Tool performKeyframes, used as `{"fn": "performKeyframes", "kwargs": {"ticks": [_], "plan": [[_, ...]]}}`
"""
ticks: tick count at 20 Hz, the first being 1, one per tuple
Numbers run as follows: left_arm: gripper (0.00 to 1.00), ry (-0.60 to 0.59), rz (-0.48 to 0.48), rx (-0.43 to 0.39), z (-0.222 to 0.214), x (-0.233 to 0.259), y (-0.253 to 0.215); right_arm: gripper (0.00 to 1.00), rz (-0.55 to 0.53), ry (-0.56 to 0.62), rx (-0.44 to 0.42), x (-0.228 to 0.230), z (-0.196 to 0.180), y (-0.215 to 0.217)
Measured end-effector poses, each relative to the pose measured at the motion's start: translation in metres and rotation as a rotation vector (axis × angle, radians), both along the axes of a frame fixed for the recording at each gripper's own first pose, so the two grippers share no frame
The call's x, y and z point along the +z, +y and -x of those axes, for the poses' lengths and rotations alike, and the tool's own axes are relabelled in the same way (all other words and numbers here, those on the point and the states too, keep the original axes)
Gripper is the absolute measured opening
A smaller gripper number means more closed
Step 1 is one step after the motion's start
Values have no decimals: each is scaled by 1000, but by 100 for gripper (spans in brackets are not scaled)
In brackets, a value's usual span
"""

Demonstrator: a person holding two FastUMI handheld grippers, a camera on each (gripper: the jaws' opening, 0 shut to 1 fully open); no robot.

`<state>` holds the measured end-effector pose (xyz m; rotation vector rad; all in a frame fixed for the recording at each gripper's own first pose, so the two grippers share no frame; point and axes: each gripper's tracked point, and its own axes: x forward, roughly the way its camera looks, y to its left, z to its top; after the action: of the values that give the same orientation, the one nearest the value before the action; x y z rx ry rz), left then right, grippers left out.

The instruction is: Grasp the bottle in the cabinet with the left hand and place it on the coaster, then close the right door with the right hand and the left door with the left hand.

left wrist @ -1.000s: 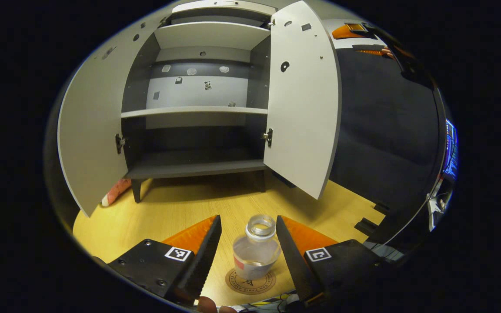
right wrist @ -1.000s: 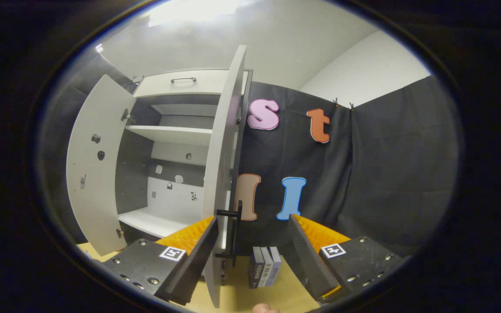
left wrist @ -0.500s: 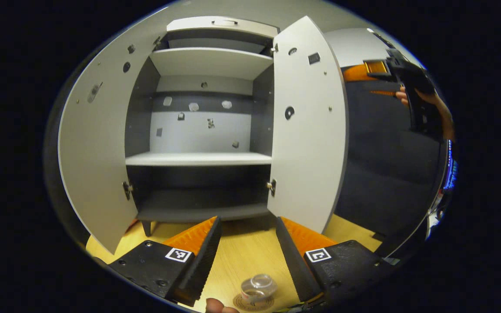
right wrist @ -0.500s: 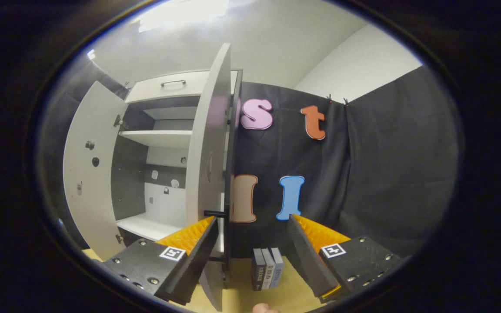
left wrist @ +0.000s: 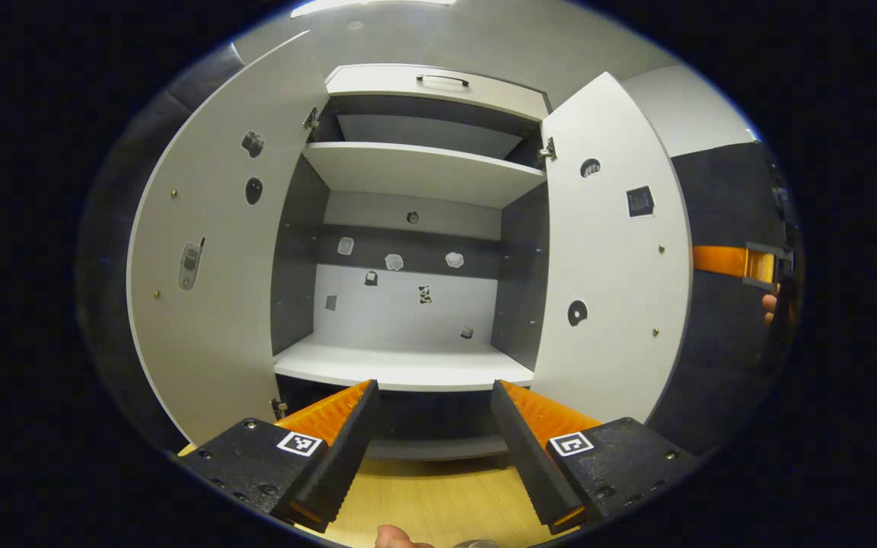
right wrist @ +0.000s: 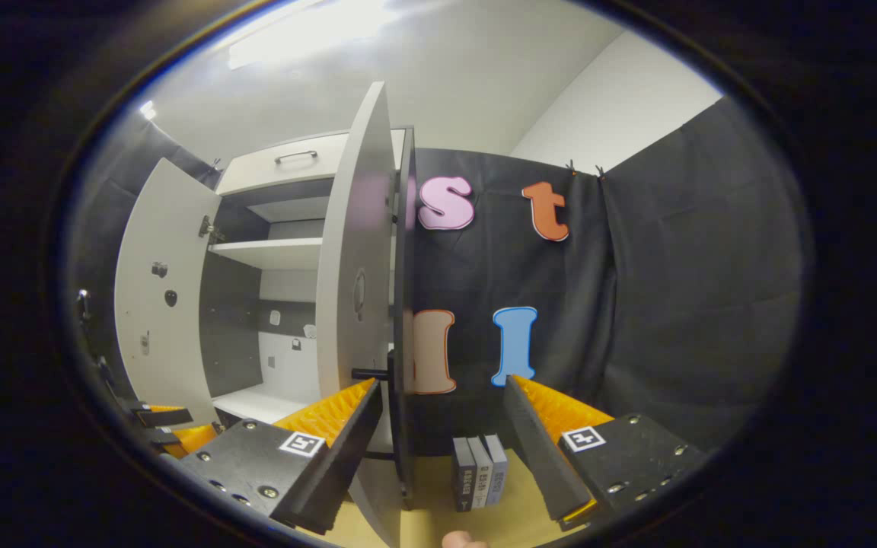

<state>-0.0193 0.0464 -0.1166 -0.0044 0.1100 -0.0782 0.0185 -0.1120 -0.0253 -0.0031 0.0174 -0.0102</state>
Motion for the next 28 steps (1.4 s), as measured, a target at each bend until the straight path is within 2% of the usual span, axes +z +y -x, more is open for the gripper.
{"fn": "performKeyframes", "kwargs": {"ticks": [1, 6, 13, 15, 18, 19, 21, 23, 24, 27, 28], "plan": [[94, 0, -5, 20, -3, 6, 8, 97, -2, 4, 9, -1, 0, 3], [96, -5, -43, 106, -8, 28, 43, 98, -2, 18, 20, -9, 0, 12], [94, -14, -31, 109, -10, 32, 47, 97, 4, 23, 34, -7, -1, 25], [97, -18, -16, 111, -10, 33, 47, 96, 2, 26, 44, -8, 0, 31], [97, -15, 0, 119, -8, 33, 51, 96, -13, 35, 80, -9, -1, 47], [94, -15, 7, 119, -7, 34, 52, 97, -19, 37, 95, -9, -3, 53], [97, -12, 11, 131, -4, 33, 57, 97, -28, 41, 127, -11, -5, 67], [93, -7, 9, 149, 0, 32, 64, 97, -33, 45, 161, -12, -7, 82], [96, -5, 9, 156, 2, 31, 67, 97, -36, 47, 177, -13, -9, 89], [96, -2, 6, 182, 10, 31, 77, 97, -59, 57, 222, -15, -15, 107], [96, -1, 4, 192, 13, 31, 81, 93, -67, 60, 234, -17, -16, 112]]}}
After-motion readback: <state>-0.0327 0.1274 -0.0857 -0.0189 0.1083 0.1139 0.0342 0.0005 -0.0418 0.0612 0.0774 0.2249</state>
